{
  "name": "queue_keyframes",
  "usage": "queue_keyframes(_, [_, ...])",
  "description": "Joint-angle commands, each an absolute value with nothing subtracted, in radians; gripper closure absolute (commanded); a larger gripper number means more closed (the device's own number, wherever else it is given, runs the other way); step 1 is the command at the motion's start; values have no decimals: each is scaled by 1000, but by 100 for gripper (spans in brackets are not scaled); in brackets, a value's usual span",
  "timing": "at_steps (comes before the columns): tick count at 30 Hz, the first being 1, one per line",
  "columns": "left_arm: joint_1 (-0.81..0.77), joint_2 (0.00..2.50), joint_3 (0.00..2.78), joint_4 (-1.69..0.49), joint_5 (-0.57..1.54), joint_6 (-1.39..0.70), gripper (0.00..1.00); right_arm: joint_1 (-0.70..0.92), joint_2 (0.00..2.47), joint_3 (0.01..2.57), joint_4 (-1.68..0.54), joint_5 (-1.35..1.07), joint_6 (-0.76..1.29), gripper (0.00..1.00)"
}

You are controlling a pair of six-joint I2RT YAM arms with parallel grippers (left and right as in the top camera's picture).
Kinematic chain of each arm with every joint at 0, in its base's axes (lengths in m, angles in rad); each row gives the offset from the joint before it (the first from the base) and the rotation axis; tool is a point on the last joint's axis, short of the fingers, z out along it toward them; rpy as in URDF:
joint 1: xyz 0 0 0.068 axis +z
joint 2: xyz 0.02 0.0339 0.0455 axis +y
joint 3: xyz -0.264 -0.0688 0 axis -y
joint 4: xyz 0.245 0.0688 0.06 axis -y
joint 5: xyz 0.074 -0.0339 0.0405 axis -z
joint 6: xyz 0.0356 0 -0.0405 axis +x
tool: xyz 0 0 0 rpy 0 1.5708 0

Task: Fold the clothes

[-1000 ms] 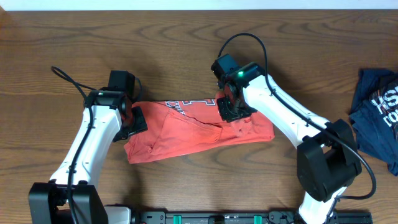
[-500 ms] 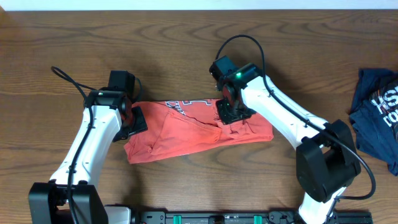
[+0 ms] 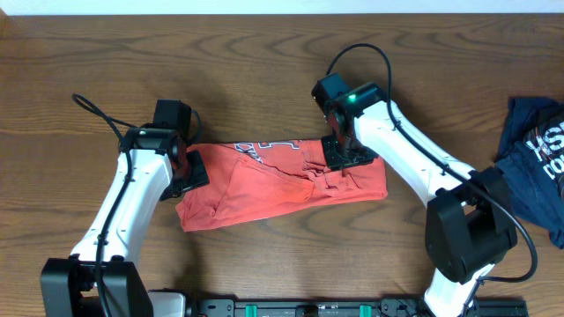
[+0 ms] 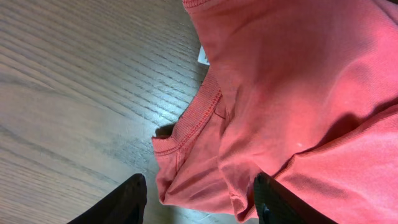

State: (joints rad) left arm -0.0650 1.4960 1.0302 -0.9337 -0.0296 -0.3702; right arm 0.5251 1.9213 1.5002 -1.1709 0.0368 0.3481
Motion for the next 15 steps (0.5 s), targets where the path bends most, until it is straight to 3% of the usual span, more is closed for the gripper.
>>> queue_keyframes(1, [-57, 1489, 1040, -936, -34, -379, 43, 558, 1892, 1476, -1171, 6, 343, 55])
queue_keyframes(9, [-57, 1489, 1040, -937, -34, -379, 43, 604, 1892, 1388, -1088, -62, 344, 60])
queue_keyframes(13, [-57, 1489, 1040, -937, -34, -379, 43, 624, 1892, 1342, -1035, -98, 344, 92])
queue_keyframes(15, [-57, 1489, 1040, -937, -34, -379, 43, 636, 1892, 1326, -1007, -139, 343, 98])
